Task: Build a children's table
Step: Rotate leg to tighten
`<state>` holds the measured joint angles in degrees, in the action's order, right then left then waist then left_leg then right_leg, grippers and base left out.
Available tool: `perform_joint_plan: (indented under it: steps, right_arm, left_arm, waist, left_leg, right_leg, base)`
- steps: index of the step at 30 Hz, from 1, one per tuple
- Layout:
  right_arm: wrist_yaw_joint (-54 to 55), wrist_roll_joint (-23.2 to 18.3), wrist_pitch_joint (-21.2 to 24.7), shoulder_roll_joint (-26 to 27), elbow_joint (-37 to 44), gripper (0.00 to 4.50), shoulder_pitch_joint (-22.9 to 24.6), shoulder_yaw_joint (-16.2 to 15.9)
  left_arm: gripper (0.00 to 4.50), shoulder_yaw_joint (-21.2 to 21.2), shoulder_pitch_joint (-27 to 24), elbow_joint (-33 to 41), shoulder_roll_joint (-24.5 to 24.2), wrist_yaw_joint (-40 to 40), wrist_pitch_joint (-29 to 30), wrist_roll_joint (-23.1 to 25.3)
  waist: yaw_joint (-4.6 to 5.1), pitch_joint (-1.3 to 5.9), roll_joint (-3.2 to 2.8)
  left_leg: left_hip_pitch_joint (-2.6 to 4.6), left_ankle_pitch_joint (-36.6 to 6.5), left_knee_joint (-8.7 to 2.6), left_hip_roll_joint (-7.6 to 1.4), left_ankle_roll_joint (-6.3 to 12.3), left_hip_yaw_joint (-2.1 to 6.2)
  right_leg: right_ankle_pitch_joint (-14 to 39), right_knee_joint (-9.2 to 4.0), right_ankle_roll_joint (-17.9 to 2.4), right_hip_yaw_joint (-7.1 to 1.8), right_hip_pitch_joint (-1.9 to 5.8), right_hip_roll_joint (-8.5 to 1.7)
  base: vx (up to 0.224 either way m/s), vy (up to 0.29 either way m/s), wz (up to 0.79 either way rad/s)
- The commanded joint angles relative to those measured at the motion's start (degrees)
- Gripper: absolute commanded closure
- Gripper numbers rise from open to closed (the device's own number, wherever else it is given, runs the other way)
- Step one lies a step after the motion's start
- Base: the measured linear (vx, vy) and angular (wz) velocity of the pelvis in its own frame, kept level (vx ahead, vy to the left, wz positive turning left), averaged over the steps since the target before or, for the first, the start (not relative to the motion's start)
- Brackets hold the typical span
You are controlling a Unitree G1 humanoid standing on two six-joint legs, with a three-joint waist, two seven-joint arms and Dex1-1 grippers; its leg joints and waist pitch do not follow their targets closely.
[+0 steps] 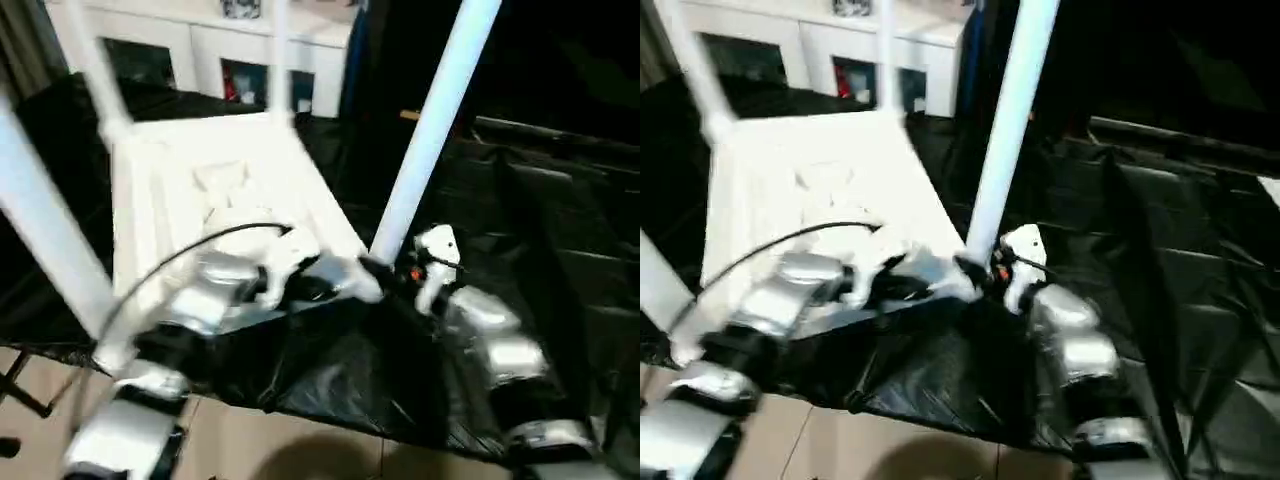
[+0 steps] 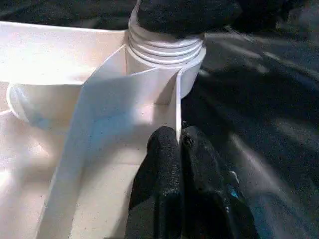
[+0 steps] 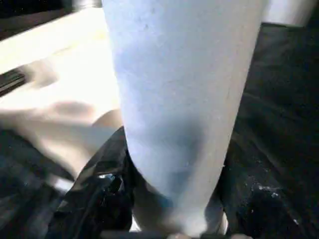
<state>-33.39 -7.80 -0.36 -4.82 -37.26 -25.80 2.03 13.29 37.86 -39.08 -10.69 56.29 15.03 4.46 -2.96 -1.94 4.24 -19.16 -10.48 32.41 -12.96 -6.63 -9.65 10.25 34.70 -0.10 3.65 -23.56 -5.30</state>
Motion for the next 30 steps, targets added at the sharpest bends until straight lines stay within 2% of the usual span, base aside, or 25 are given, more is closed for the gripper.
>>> perform_joint_plan:
  steps: [1, 4, 6, 8, 9, 13, 16, 19, 20, 26, 28, 30]
  right_arm:
    - [2.97, 1.58, 1.65, 6.59, -3.58, 2.53, 0.16, -4.84]
    - [8.09, 3.3, -0.41, 10.05, -5.64, 2.53, -1.74, -5.54]
    - [7.58, 3.27, -2.27, 10.23, -5.66, 1.98, -2.42, -5.5]
    - [5.52, 2.25, -2.81, 9.45, -5.26, 1.84, -2.69, -4.51]
    - [3.87, 1.47, -2.55, 8.86, -4.91, 1.79, -2.67, -4.06]
    - [-3.49, 0.84, -2.73, 4.74, -3.55, 1.34, -2.4, -4.47]
    - [-12.51, 0.04, -2.45, -0.58, -2.4, 1.34, -2.46, -5.28]
    - [-16.98, -0.4, -2.59, -2.89, -2.24, 1.34, -2.6, -5.81]
    - [-18.95, -0.65, -2.69, -3.81, -2.08, 1.34, -2.6, -6.11]
    - [-31.34, -1.3, -1.85, -9.17, -0.76, 1.34, -2.57, -7.73]
    - [-35.03, -1.18, -1.42, -10.76, -0.51, 1.34, -2.58, -8.81]
    - [-36.74, -1.1, -1.2, -11.46, -0.49, 1.34, -2.62, -9.47]
  left_arm:
    - [4.5, 1.56, 0.45, -1.43, 5.91, -4.02, 0.38, -1.27]
    - [4.5, 1.66, 1.15, -2.22, 7.53, -5.92, 0.37, -0.55]
    - [4.5, 1.81, 1.1, -1.76, 7.33, -5.54, 0.39, -0.37]
    - [4.5, 1.7, 0.73, -1.22, 6.61, -4.45, 0.22, -0.23]
    - [4.5, 1.55, 0.5, -1.05, 6.19, -3.97, 0.09, -0.31]
    - [4.5, 2.05, -0.78, -0.08, 3.6, -0.26, -2.09, -0.88]
    - [4.5, 2.57, -1.88, 1.14, -0.24, 4.68, -3.97, -1.21]
    - [4.5, 2.63, -2.31, 1.66, -1.98, 7.57, -4.93, -1.41]
    - [4.5, 2.64, -2.52, 1.98, -2.67, 8.73, -5.41, -1.5]
    - [4.5, 2.77, -4.07, 4.88, -7.33, 16.85, -7.01, -2.98]
    - [4.5, 3.06, -4.67, 5.92, -8.74, 19.3, -7.22, -3.7]
    - [4.5, 3.33, -4.92, 6.33, -9.39, 20.42, -7.4, -4.04]
  waist:
    - [0.05, 2.06, -0.26]
    - [0.52, 2.14, -0.49]
    - [0.79, 2.16, -0.53]
    - [0.98, 2.23, -0.58]
    - [1.0, 2.34, -0.55]
    - [0.74, 2.39, -0.36]
    - [0.52, 2.43, -0.26]
    - [0.34, 2.57, -0.32]
    - [0.09, 2.67, -0.24]
    - [-0.42, 2.86, -0.56]
    - [-0.61, 2.92, -0.6]
    - [-0.6, 2.92, -0.69]
  left_leg:
    - [-0.55, -20.22, -4.13, 0.45, 0.14, -0.16]
    - [-0.41, -21.85, -4.38, 0.49, 0.01, 0.09]
    - [-0.31, -23.28, -4.48, 0.44, 0.55, 0.16]
    - [-0.42, -23.46, -4.65, 0.34, 1.02, 0.19]
    - [-0.65, -22.54, -4.78, 0.27, 1.32, 0.16]
    - [-0.82, -20.16, -4.62, 0.15, 2.72, -0.31]
    - [-0.77, -18.76, -4.48, 0.11, 3.53, -0.46]
    - [-0.65, -17.21, -4.31, 0.03, 3.72, -0.71]
    - [-0.72, -15.28, -4.25, -0.03, 3.9, -0.78]
    - [-0.74, -11.59, -4.06, -0.28, 4.48, -0.86]
    - [-0.39, -11.13, -3.92, -0.27, 4.67, -1.04]
    - [-0.33, -10.66, -3.85, -0.31, 4.86, -1.1]
  right_leg:
    - [31.9, -6.4, -3.94, -1.42, 1.75, -2.04]
    - [32.37, -6.68, -3.59, -1.16, 1.73, -2.02]
    - [31.31, -6.88, -3.79, -1.04, 1.74, -1.98]
    - [29.3, -6.79, -4.59, -1.07, 1.96, -1.95]
    - [27.05, -6.59, -5.26, -1.15, 2.32, -1.96]
    - [21.68, -6.11, -7.83, -1.61, 2.55, -1.98]
    - [21.38, -5.99, -8.77, -1.56, 2.68, -1.99]
    - [20.14, -5.85, -9.48, -1.74, 2.61, -2.14]
    - [17.88, -5.51, -10.32, -1.73, 2.79, -2.08]
    - [10.13, -4.29, -13.12, -1.76, 3.1, -1.92]
    - [7.45, -3.96, -14.42, -1.75, 2.97, -1.77]
    - [5.84, -3.75, -15.2, -1.78, 2.98, -1.81]
  base:
    - [0.0, 0.0, 0.0]
    - [0.0, 0.0, 0.0]
    - [0.0, 0.0, 0.0]
    - [0.0, 0.0, 0.0]
    - [0.0, 0.0, 0.0]
    - [0.0, 0.0, 0.0]
    - [0.0, 0.0, 0.0]
    - [0.0, 0.0, 0.0]
    - [0.0, 0.0, 0.0]
    - [0.0, 0.0, 0.0]
    - [0.0, 0.0, 0.0]
    - [0.0, 0.0, 0.0]
